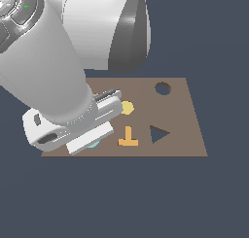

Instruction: Insert a designated object into the corresponding slot on a board.

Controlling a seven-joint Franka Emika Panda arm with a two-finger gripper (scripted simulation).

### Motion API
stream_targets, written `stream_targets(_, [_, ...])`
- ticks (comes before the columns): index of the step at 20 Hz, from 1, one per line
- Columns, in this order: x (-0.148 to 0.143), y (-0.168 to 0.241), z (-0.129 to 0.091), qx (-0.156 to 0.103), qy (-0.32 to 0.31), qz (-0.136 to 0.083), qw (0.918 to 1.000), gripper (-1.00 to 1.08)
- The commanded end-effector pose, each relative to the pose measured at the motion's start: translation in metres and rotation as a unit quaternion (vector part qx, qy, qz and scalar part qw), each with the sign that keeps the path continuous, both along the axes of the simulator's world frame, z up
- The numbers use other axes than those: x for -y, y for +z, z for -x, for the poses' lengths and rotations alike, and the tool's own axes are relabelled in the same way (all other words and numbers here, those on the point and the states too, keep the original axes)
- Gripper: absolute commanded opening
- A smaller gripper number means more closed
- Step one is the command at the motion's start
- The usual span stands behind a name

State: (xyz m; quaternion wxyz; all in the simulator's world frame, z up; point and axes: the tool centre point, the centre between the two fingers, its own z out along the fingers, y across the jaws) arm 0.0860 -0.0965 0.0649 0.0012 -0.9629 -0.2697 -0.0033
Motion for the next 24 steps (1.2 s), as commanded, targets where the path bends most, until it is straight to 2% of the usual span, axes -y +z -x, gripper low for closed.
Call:
stream_targets(1, [0.002, -0.006, -0.005, -0.001, 0.017, 0.001, 0.9999, 1.00])
stream_targets(8, [0.004, -0.015, -0.012, -0.003, 0.037, 0.002, 0.9993, 1.00])
stream_targets(21, [0.004, -0.035, -0.012, -0.003, 0.038, 0.002, 0.9993, 1.00])
stream_targets(22, [0.004, -0.035, -0.012, -0.003, 0.038, 0.002, 0.9993, -1.00])
stream_targets(24, [0.004, -0.035, -0.012, -0.003, 0.038, 0.002, 0.9993, -1.00])
